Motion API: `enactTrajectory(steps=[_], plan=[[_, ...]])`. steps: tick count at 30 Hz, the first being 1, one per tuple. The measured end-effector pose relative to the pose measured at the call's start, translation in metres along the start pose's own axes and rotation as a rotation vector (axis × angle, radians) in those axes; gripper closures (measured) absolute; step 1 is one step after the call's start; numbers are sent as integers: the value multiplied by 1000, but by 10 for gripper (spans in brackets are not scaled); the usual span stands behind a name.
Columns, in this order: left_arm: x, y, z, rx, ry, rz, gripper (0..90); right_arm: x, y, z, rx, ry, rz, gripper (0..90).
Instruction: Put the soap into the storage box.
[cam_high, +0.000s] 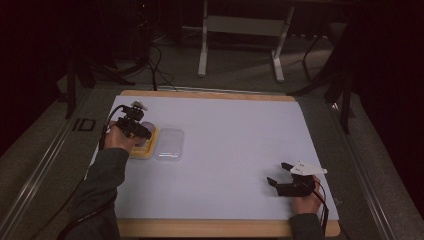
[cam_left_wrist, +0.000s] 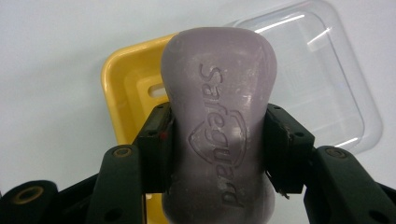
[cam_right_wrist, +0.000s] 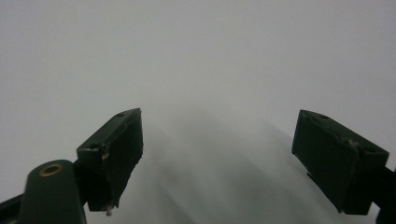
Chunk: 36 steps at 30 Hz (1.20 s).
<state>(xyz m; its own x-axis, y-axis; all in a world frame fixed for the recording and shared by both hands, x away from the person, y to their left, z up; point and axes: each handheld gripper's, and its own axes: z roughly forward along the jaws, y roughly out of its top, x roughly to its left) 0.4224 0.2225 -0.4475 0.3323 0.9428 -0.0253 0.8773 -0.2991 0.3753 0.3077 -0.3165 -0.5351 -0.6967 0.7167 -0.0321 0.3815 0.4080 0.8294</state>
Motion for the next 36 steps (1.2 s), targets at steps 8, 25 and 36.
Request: enactTrajectory(steps=[8,25,36], plan=[[7,0,10,26,7,-23,500,0,0,0,0,0,-1,162],[14,-3,28,77,23,-52,499,0,0,0,1,-1,-2,162],[16,-4,39,115,25,-64,499,0,0,0,2,-3,-4,162]])
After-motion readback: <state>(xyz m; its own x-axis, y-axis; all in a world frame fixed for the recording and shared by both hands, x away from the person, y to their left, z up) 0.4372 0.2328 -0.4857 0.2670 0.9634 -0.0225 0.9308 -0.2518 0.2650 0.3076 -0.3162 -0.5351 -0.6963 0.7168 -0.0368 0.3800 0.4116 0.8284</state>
